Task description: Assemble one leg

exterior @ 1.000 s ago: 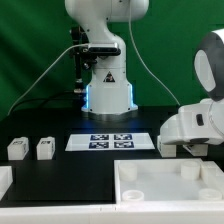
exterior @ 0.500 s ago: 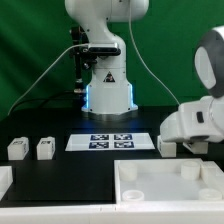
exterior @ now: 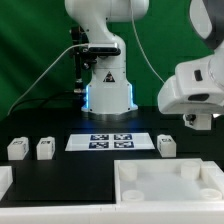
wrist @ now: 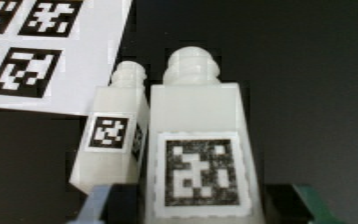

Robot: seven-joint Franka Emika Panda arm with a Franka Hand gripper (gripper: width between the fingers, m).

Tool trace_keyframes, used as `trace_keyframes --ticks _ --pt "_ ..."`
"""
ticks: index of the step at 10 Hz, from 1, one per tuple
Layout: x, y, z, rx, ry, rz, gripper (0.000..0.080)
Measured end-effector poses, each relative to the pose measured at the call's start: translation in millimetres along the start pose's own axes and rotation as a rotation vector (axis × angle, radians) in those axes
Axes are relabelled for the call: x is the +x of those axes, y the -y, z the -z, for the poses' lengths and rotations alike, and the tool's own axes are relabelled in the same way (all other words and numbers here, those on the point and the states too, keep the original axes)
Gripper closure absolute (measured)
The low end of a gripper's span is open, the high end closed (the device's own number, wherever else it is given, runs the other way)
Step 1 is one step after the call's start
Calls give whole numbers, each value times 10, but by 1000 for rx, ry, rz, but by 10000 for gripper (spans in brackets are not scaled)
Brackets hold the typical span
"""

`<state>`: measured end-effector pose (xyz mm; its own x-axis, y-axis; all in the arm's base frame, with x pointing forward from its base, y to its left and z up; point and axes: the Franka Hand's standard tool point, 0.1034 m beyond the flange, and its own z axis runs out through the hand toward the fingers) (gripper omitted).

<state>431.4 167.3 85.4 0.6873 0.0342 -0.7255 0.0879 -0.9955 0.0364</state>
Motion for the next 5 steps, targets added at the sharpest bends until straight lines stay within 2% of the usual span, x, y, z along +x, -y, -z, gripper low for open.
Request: trace_keyframes --ticks 1,2,3,4,5 --pt "8 5 49 2 -19 1 508" --pt "65 -7 154 3 -94 21 508" --pt "36 -63 240 -11 -157 77 508" --pt "63 -49 245 -8 -202 76 508" --pt "186 -7 311 9 -340 80 508"
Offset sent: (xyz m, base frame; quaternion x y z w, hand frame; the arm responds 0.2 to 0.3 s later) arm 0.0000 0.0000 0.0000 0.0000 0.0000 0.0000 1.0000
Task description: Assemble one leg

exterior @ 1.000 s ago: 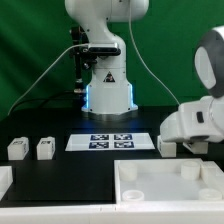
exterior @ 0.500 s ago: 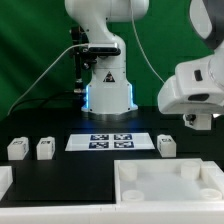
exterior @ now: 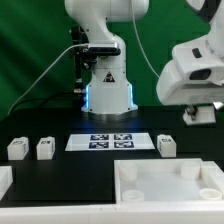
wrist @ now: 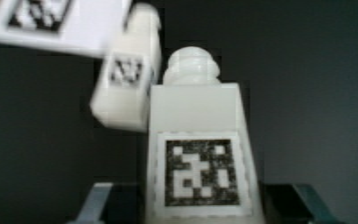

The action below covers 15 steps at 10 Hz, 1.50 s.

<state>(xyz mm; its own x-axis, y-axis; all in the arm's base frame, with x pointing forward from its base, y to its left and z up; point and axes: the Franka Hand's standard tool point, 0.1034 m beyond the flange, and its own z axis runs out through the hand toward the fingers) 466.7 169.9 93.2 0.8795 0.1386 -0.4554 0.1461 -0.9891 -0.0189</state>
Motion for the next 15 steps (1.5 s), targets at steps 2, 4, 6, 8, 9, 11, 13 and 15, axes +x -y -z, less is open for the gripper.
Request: trace_keyframes --ticks 2,4,6,8,9,11,13,15 --pt "-55 -16 0 8 -164 1 508" --pt "182 -153 308 40 -450 -12 508" --pt "179 -150 365 62 -665 -10 508" --pt "166 -132 330 69 -723 -5 507" --pt "168 -133 333 69 -724 -2 507" --pt "259 -156 390 68 -798 23 507" --pt "441 -497 785 27 -856 78 507" --pt "554 -621 988 21 -887 91 507"
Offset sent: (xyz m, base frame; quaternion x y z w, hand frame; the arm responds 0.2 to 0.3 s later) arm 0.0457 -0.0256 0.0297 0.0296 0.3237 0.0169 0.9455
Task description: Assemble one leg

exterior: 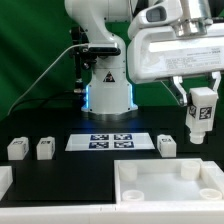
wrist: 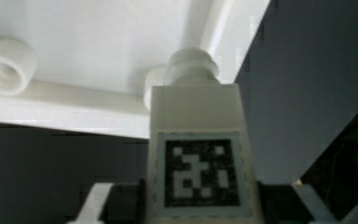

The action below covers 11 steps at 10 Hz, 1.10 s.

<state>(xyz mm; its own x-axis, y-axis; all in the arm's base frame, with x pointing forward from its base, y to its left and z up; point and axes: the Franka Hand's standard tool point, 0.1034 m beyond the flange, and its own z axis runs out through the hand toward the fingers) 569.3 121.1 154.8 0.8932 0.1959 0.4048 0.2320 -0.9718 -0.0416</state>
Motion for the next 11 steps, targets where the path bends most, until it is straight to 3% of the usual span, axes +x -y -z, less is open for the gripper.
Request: trace_keyframes --ticks 4,8,11 --pt "4 15 -20 0 -12 2 507" --pt "283 93 -244 9 -112 -28 506" --pt "288 130 -244 11 -120 -15 506"
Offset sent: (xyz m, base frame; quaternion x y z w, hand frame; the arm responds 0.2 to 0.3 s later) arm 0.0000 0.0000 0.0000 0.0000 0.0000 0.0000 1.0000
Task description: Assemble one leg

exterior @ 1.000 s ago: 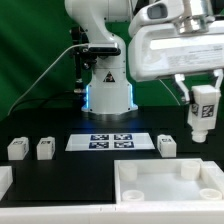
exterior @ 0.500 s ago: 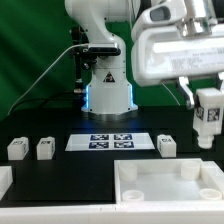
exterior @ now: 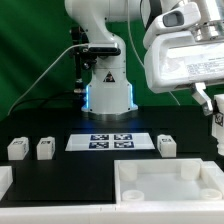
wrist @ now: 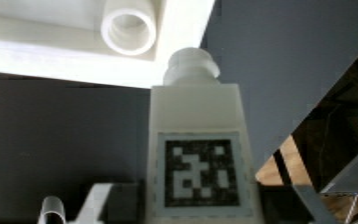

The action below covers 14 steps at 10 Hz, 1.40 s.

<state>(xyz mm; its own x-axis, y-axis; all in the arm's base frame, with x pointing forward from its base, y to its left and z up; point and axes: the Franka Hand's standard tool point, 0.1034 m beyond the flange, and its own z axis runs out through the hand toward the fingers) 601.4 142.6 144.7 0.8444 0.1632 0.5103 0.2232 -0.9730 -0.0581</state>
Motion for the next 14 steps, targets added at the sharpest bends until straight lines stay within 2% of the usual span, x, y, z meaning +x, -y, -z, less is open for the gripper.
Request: trace_keyframes --ticks 2,3,4,5,9,14 --pt "-4 -57 -18 -6 -8 26 506" --pt "-25 -217 -97 -20 -23 37 506" --pt "-7 -245 -159 -20 -22 31 506" --pt "16 -243 -203 -18 -24 29 506" --pt "-131 -253 -382 -14 5 22 506" --pt "-135 -341 -518 -19 9 17 506"
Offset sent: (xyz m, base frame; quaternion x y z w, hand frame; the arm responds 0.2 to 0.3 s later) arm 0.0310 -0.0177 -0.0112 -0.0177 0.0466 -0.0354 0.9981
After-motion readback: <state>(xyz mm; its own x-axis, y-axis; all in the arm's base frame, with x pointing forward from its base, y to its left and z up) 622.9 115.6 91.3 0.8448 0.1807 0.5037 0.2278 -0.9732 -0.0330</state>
